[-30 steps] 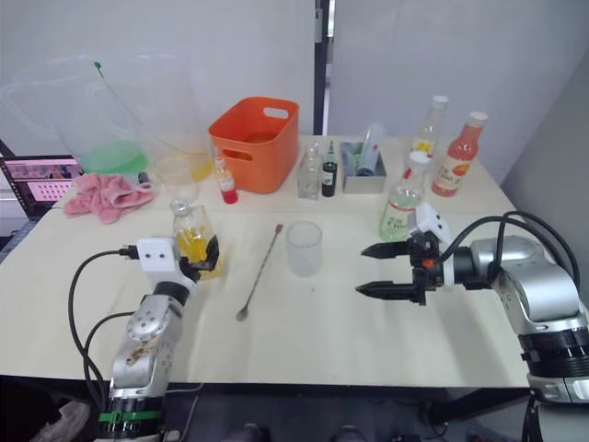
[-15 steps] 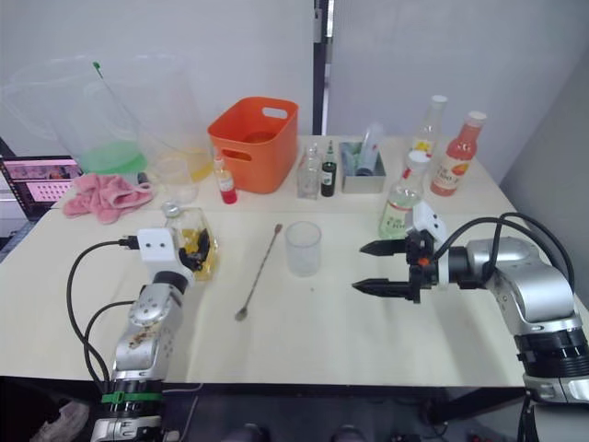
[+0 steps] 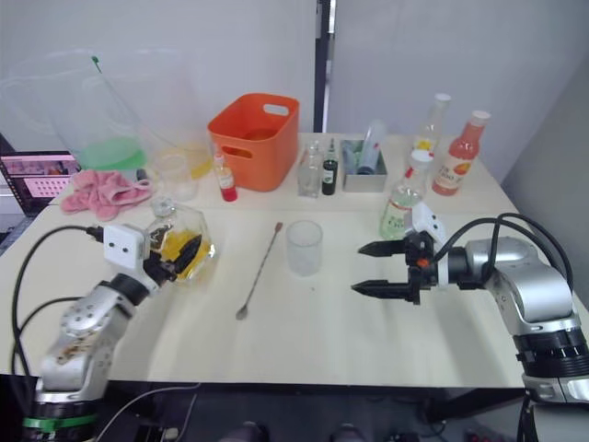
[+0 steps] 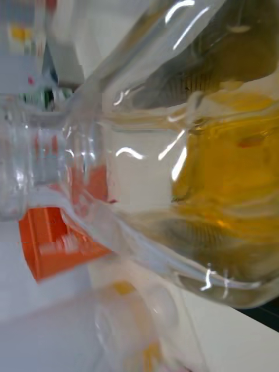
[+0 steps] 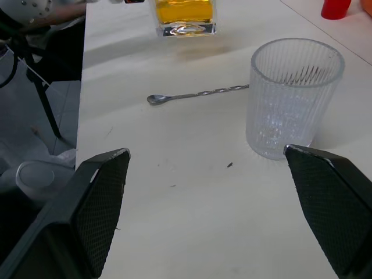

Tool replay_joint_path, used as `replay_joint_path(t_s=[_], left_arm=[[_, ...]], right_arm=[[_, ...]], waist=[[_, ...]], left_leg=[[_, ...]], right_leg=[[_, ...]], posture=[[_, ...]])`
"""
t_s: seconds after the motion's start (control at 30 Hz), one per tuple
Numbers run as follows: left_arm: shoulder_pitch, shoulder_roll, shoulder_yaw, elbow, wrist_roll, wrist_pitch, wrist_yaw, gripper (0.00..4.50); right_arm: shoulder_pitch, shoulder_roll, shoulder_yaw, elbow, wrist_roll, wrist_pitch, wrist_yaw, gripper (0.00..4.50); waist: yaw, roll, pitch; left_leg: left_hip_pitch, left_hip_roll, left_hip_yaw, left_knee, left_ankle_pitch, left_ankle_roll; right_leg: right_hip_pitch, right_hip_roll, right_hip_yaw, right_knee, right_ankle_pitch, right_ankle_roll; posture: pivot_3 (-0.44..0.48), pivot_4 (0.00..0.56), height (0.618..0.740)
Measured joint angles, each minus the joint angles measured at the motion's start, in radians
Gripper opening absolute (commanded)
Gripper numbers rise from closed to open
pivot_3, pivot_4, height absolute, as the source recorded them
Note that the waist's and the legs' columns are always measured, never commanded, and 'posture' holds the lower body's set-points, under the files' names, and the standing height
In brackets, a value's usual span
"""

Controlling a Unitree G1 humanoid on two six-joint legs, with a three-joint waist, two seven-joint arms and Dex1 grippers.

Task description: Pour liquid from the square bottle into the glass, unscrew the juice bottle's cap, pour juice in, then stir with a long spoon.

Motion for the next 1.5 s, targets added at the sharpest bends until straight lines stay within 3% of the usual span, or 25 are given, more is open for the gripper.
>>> replay_joint_path(t_s=[0.2,0.4,0.67,0.93,1.1,1.13,1.2,1.5], left_arm=[[-0.046,0.103,-0.124,-0.066,-0.104,0.063,-0.252,2.81],[-0.192,0.063,-0.278,-0.04,-0.143,0.09,-0.414,2.81],[-0.411,-0.113,-0.421,0.364,-0.051,-0.078,-0.62,2.81],[-0.471,-0.176,-0.464,0.654,0.049,-0.301,-0.792,2.81],[-0.492,-0.186,-0.45,0.722,0.056,-0.35,-0.826,2.81],[-0.496,-0.186,-0.448,0.73,0.055,-0.344,-0.831,3.84],[-0.499,-0.182,-0.434,0.732,0.057,-0.325,-0.831,4.49],[-0.469,-0.155,-0.388,0.526,0.019,-0.114,-0.746,4.49]], right_arm=[[0.044,0.001,-0.041,-0.078,0.025,0.022,-0.048,4.5],[0.103,-0.007,-0.106,-0.217,0.088,0.091,-0.126,4.5],[0.283,-0.044,-0.263,-0.414,0.168,0.19,-0.256,4.5],[0.341,-0.054,-0.323,-0.485,0.219,0.222,-0.337,4.5],[0.365,-0.056,-0.329,-0.498,0.245,0.222,-0.352,4.5],[0.366,-0.061,-0.33,-0.498,0.249,0.222,-0.353,4.5],[0.367,-0.065,-0.336,-0.498,0.252,0.221,-0.352,4.5],[0.329,-0.068,-0.308,-0.479,0.245,0.19,-0.347,4.5]], waist=[[-0.001,0.0,0.0],[-0.005,0.0,0.0],[-0.003,-0.001,0.001],[-0.005,-0.001,0.001],[-0.004,-0.001,0.001],[-0.005,-0.001,0.001],[-0.007,-0.001,0.001],[-0.008,-0.001,0.001]], left_leg=[[0.0,0.0,0.0,0.0,0.0,0.0],[0.0,0.001,0.0,0.0,0.0,0.0],[-0.001,0.0,0.001,0.006,-0.002,0.004],[0.0,0.001,0.001,0.008,-0.003,0.005],[0.001,0.001,0.001,0.008,-0.003,0.005],[0.001,0.001,0.001,0.008,-0.003,0.005],[0.002,0.001,0.001,0.008,-0.003,0.005],[0.003,0.001,0.001,0.008,-0.003,0.005]], right_leg=[[0.0,0.0,0.0,0.0,0.0,0.0],[0.0,0.0,0.0,0.001,0.0,0.0],[0.002,0.001,-0.001,0.001,0.0,0.0],[0.003,0.001,-0.001,0.002,0.0,0.0],[0.004,0.001,-0.001,0.002,0.0,0.001],[0.004,0.001,-0.001,0.002,0.0,0.001],[0.005,0.001,-0.001,0.002,0.0,0.001],[0.006,0.001,-0.001,0.002,0.0,0.001]], posture=[[0.0,0.15,0.74],[0.0,0.15,0.74],[0.0,0.15,0.74],[0.0,0.15,0.74],[0.0,0.15,0.74],[0.0,0.15,0.74],[0.0,0.15,0.74],[0.0,0.15,0.74]])
